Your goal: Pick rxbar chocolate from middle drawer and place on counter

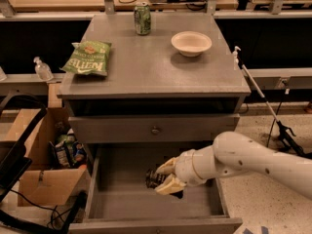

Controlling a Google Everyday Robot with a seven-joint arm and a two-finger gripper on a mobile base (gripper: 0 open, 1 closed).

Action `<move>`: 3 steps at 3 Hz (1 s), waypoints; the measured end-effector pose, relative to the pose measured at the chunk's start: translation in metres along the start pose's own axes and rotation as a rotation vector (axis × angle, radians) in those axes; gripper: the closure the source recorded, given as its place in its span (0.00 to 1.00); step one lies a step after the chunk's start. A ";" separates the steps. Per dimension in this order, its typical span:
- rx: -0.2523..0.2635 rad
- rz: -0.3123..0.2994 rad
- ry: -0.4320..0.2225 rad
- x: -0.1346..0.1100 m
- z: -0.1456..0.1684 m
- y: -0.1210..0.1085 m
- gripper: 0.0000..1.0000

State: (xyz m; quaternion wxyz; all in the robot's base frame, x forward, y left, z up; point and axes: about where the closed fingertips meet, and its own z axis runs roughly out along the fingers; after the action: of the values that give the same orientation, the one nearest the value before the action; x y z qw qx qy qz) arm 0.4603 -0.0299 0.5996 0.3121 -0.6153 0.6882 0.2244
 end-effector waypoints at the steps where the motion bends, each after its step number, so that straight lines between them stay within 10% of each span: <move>1: 0.063 0.118 0.014 -0.023 -0.057 -0.029 1.00; 3: 0.137 0.235 0.001 -0.029 -0.105 -0.059 1.00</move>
Offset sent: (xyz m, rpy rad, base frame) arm 0.0632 -0.0937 0.1342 0.0526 0.0859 -0.3807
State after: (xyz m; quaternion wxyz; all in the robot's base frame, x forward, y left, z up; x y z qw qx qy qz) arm 0.5040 -0.0905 0.6984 0.3248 -0.5080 0.7692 0.2116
